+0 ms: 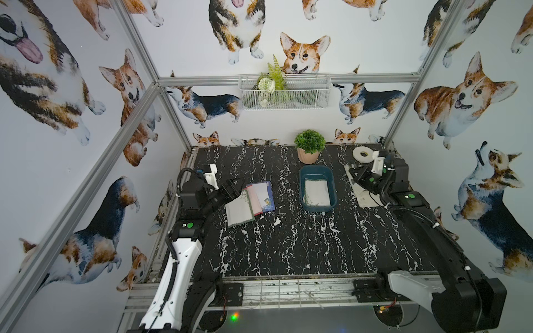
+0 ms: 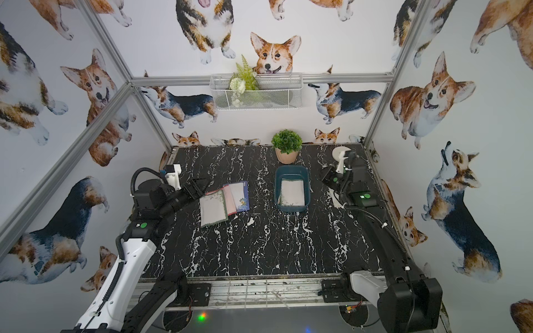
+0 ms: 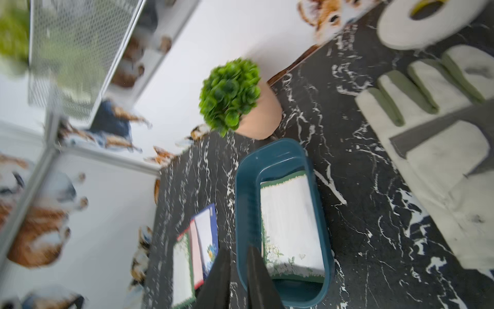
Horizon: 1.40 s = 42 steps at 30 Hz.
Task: Take out the stationery paper from the storage box
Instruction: Move the storage box to the center of the board, then adjust the storage box at the center of the board.
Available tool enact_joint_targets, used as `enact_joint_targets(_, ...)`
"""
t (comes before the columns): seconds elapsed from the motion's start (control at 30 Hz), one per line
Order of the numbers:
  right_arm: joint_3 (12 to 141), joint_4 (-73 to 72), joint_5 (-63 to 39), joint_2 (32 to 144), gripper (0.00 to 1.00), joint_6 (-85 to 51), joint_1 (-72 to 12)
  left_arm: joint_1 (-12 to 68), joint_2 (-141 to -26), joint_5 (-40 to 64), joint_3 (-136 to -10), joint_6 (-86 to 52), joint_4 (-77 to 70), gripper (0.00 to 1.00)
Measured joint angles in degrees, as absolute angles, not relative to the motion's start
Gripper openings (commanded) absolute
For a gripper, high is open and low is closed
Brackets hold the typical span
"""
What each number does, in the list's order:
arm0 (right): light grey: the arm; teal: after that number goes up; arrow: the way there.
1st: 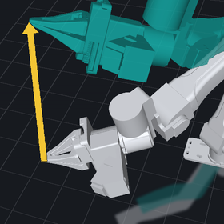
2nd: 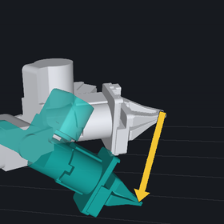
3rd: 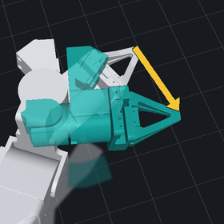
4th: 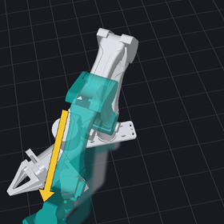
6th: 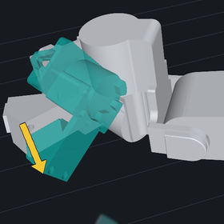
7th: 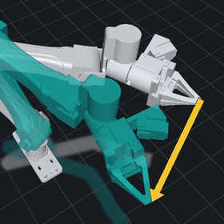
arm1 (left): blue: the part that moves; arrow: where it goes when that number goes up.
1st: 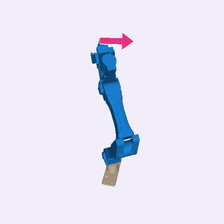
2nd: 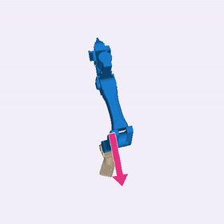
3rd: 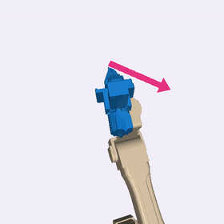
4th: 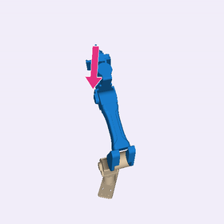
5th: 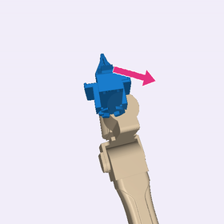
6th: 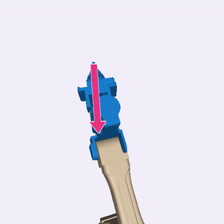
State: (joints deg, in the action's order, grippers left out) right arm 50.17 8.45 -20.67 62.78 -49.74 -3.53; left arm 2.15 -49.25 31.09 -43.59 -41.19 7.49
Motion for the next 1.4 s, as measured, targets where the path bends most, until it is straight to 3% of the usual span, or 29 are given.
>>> enact_joint_targets(0.07, 41.5, -10.3, -30.3, 67.3, 0.12, -61.5, 2.3, 2.2, -48.3, 30.9, -44.0, -41.7, 7.7, 0.69)
enact_joint_targets(0.1, 38.0, -19.3, -33.8, 70.8, 0.18, -66.4, 3.5, 2.2, -47.9, 30.9, -44.2, -41.8, 7.8, 0.69)
enact_joint_targets(0.17, 34.4, -29.6, -40.1, 76.5, 0.19, -74.4, 4.4, 2.2, -47.3, 30.9, -44.8, -42.0, 8.1, 0.69)
enact_joint_targets(0.27, 34.7, -48.2, -49.7, 82.9, 0.41, -83.4, 4.3, 2.2, -46.4, 30.9, -45.6, -42.0, 8.6, 0.69)
enact_joint_targets(0.33, 34.8, -56.7, -53.6, 85.6, 0.6, -89.5, 4.1, 2.2, -46.0, 30.7, -46.0, -42.0, 9.0, 0.69)
enact_joint_targets(0.43, 35.8, -60.2, -57.3, 85.5, 0.54, -91.9, 3.1, 2.2, -45.5, 30.7, -46.2, -42.2, 9.5, 0.69)
enact_joint_targets(0.53, 41.0, -44.7, -58.2, 79.1, 0.52, -82.6, 0.1, 2.2, -45.6, 30.1, -46.2, -42.2, 10.0, 0.69)
enact_joint_targets(0.67, 60.5, -2.2, -36.2, 71.4, 0.51, -53.3, -14.0, 2.2, -45.8, 30.1, -46.1, -42.2, 10.2, 0.69)
enact_joint_targets(0.9, 72.3, 33.7, -12.0, 78.0, 0.51, -33.3, -23.6, 2.2, -46.0, 30.1, -45.2, -42.1, 10.3, 0.69)
enact_joint_targets(1.1, 77.0, 43.4, -0.5, 87.4, 0.55, -27.3, -27.6, 2.2, -45.1, 30.1, -44.3, -41.0, 10.8, 0.69)
enact_joint_targets(1.2, 77.6, 44.3, 1.6, 92.0, 0.76, -26.4, -28.5, 2.2, -44.0, 30.1, -43.7, -40.5, 11.8, 0.69)
enact_joint_targets(1.27, 78.2, 44.2, 2.6, 94.9, 0.83, -25.4, -28.4, 2.2, -43.5, 30.1, -43.3, -40.2, 12.4, 0.69)
enact_joint_targets(1.4, 78.8, 42.7, 3.2, 100.0, 0.84, -23.9, -28.3, 2.2, -42.5, 29.9, -42.5, -40.0, 13.3, 0.69)
